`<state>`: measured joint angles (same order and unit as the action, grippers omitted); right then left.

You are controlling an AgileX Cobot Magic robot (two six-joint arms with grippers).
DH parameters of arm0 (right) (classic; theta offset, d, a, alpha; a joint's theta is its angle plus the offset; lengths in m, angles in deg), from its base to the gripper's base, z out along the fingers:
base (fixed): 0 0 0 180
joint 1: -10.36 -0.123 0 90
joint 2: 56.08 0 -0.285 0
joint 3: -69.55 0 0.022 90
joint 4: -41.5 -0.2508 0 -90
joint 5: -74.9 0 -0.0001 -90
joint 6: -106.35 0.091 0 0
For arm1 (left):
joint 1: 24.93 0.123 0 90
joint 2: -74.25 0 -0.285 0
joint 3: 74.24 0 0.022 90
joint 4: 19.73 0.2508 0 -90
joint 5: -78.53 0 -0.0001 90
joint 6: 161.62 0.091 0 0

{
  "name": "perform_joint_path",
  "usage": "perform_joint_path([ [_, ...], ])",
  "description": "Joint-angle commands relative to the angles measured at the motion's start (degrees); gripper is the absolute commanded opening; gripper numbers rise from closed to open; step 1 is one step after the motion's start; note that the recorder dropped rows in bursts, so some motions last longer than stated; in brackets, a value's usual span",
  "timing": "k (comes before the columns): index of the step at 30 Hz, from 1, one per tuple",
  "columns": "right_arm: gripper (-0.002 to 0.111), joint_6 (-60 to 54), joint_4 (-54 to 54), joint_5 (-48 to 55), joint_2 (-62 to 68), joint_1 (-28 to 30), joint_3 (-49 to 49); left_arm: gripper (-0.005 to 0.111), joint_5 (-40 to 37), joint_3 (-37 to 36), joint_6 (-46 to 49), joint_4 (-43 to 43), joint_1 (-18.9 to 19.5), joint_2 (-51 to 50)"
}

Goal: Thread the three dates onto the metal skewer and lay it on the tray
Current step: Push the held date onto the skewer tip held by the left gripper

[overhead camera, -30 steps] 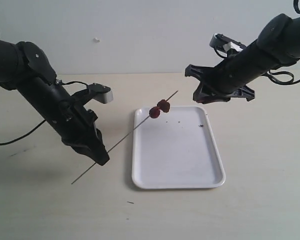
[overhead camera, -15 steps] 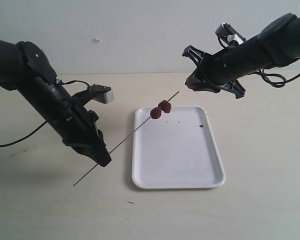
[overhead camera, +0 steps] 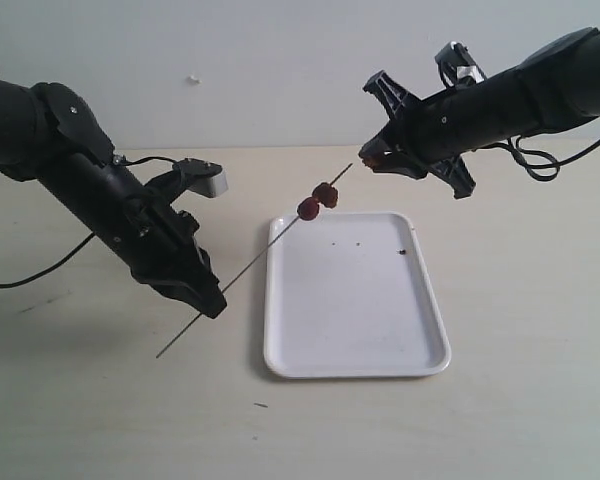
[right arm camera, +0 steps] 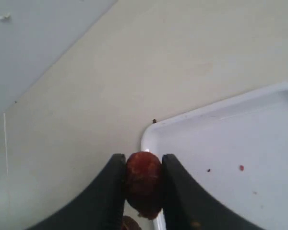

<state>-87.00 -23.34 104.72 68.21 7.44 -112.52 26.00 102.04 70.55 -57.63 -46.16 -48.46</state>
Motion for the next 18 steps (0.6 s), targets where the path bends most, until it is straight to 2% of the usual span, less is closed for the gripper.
perform_joint_path([
  [1, 0.026, -0.51, -2.1, 0.24, -0.52, 0.24, -0.5, 0.0, 0.0, -0.06, 0.94, -0.91, -0.03, 0.26],
  [8, 0.026, -0.51, -3.69, 0.02, -0.52, 0.24, -0.5, 0.0, -0.33, -0.06, 1.56, -0.91, -1.3, 0.26],
  [18, 0.026, -0.51, -3.69, 0.02, -0.52, 0.24, -0.5, 0.0, 5.35, -0.06, 0.1, -1.18, -2.12, 0.26],
])
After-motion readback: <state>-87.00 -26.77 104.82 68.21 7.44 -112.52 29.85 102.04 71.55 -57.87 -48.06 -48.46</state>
